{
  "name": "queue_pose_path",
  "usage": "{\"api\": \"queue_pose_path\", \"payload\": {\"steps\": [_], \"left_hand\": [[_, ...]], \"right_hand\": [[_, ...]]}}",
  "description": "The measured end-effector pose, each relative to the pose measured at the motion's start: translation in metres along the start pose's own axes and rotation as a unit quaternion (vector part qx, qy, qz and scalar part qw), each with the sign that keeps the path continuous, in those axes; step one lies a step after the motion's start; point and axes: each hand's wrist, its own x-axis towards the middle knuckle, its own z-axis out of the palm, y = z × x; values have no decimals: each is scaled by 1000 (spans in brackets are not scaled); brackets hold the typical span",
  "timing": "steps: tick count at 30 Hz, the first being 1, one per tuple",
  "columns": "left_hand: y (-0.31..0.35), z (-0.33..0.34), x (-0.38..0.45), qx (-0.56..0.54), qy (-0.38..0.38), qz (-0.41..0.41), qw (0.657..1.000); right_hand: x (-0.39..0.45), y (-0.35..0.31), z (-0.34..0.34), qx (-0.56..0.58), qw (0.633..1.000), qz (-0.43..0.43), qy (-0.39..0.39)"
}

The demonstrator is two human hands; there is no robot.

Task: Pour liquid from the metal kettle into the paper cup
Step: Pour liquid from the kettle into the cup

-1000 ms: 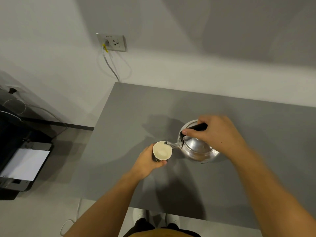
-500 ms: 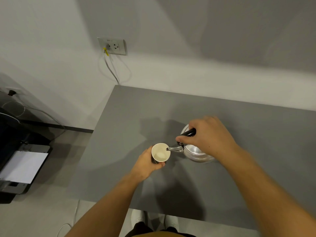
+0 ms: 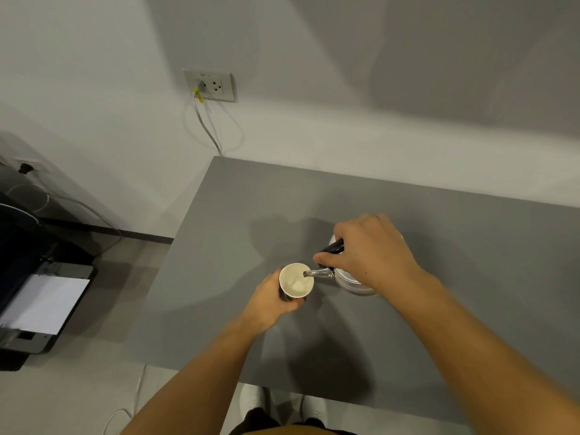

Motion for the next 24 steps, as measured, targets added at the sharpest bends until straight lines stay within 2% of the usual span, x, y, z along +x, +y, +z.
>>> {"api": "queue_pose_path", "payload": {"steps": [6, 24], "left_hand": [[1, 0, 0, 9, 0, 3, 1000], [6, -1, -1, 21, -6, -3, 1000]], "right_hand": [[-2, -9, -7, -36, 999, -2, 25], [2, -12, -9, -32, 999, -3, -21]]}}
